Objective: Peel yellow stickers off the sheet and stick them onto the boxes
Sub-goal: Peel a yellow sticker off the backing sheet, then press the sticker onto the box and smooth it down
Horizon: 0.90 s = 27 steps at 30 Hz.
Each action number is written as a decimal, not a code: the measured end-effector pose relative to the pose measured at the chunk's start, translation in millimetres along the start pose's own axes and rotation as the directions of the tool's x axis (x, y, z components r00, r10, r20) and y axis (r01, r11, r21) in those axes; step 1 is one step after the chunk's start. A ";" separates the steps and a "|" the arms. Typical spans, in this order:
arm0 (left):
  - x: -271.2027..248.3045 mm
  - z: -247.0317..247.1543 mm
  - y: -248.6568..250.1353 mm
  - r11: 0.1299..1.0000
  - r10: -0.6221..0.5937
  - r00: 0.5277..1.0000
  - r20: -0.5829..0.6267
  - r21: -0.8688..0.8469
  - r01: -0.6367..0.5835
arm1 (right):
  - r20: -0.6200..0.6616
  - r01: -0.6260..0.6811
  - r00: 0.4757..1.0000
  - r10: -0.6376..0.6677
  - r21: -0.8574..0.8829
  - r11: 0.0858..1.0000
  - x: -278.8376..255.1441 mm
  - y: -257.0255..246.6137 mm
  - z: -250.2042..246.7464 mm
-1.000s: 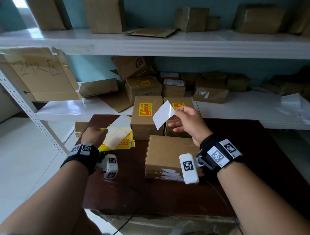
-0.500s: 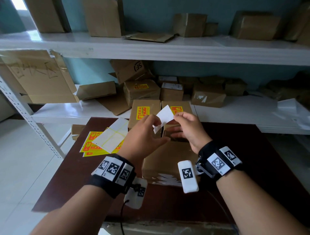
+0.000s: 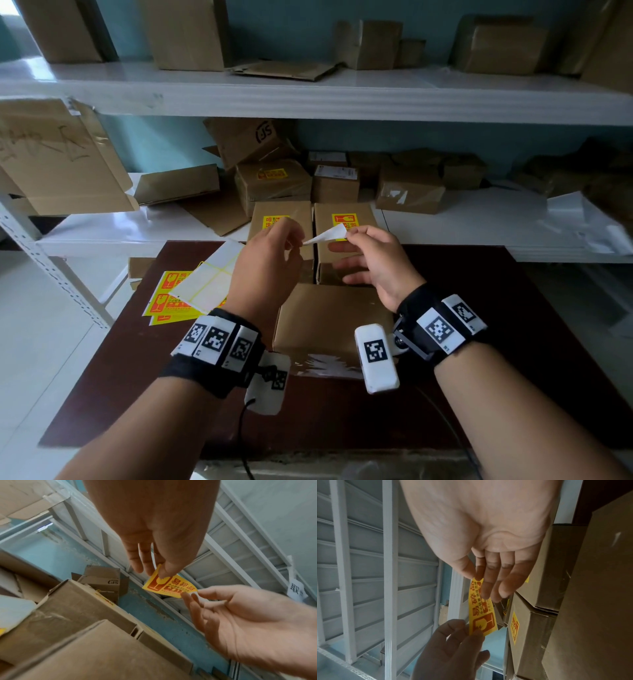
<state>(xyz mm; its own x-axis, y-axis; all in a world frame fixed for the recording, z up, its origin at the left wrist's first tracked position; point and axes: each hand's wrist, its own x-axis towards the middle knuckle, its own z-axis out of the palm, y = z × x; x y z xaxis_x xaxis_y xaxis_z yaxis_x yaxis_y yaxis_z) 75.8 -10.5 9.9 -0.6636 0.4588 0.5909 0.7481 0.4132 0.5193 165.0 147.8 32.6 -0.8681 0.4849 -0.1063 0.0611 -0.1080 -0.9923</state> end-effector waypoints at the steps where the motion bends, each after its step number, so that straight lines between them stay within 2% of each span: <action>1: 1.5 0.0 -0.1 0.998 -0.029 1.000 -0.004 -0.058 0.029 | -0.006 0.006 1.000 -0.006 -0.009 1.000 0.3 0.1 -2.0; 5: 9.6 -1.0 6.3 0.970 -0.143 0.989 0.025 -0.196 0.145 | -0.038 0.042 0.998 -0.043 -0.024 0.999 2.9 -0.8 -10.6; 9: 18.1 -6.8 5.7 0.931 -0.217 0.969 0.120 -0.272 0.242 | -0.091 0.111 0.989 -0.118 -0.079 0.991 6.0 -1.9 -17.8; 14: 29.3 -26.0 -1.1 0.799 -0.349 0.891 0.289 -0.405 0.444 | -0.100 0.166 0.979 -0.179 -0.125 0.978 9.8 -4.6 -29.8; 19: 33.3 -33.3 -4.1 0.740 -0.332 0.834 0.441 -0.426 0.520 | 0.039 0.181 0.983 -0.177 -0.207 0.961 9.2 -4.6 -30.2; 22: 31.9 -32.2 -3.1 0.758 -0.307 0.812 0.496 -0.389 0.524 | 0.126 0.181 0.980 -0.156 -0.222 0.958 8.2 -3.2 -27.9; 27: 27.9 -33.6 -0.6 0.784 -0.285 0.769 0.573 -0.322 0.531 | 0.165 0.189 0.976 -0.142 -0.325 0.926 7.7 -0.4 -27.2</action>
<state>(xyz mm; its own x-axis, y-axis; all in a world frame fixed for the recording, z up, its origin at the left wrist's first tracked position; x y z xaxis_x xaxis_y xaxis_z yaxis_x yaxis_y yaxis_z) 57.0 -24.4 46.8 -0.7267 0.6853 -0.0475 0.2362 0.3142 0.9195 171.7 175.2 30.4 -0.9371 0.3458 0.0474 0.0527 0.2742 -0.9602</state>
